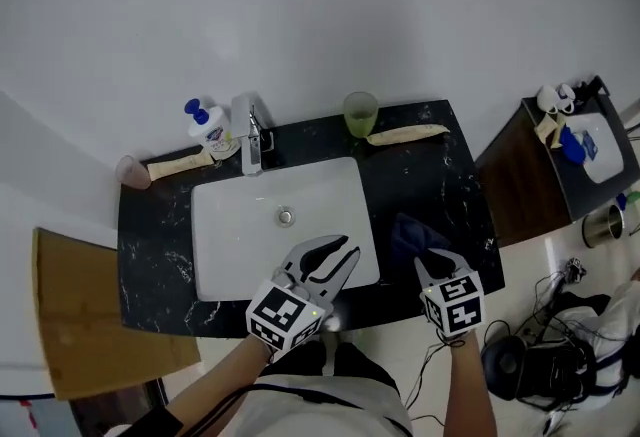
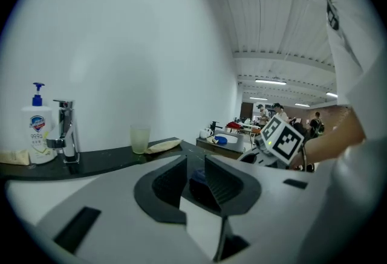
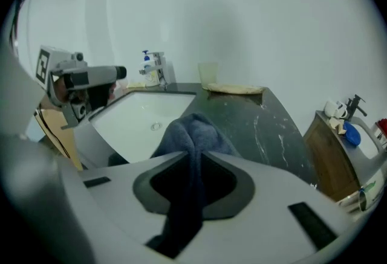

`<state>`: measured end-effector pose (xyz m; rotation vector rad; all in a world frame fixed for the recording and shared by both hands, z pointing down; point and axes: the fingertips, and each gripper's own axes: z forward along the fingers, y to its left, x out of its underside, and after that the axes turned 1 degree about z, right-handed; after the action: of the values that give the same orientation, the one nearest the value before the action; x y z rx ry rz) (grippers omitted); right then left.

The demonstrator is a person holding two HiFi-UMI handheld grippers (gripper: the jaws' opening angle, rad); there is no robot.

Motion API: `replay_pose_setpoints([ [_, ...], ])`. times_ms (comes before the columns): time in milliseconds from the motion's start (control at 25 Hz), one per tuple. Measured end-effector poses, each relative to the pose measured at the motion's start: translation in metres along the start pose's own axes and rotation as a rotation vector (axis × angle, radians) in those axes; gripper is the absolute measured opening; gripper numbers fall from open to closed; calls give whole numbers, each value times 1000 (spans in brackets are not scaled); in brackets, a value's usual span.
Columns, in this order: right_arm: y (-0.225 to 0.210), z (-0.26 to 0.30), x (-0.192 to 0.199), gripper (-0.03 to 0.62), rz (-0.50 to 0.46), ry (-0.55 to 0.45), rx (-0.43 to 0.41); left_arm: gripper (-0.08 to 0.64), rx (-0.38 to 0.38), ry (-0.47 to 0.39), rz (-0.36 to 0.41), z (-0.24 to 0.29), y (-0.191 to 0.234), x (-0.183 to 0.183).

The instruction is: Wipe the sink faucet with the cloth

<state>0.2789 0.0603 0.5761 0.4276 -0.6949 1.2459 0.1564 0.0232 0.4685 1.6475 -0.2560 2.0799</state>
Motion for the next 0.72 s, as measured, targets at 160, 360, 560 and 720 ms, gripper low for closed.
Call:
replay_pose_setpoints([
  [160,39,-6,-63,71,19,-156,-107,92,-51,-26,-8,-24,28,-7],
  [360,97,-1,-153,71,-55,-305,-236,92,-111,-93,-4,-62,74,-32],
  [560,149,24,-246,71,-185,-390,-335,91,-213,-147,3,-101,137,-54],
  [720,174,50,-320,71,-274,-414,-373,78,-289,-177,-18,-127,178,-62],
])
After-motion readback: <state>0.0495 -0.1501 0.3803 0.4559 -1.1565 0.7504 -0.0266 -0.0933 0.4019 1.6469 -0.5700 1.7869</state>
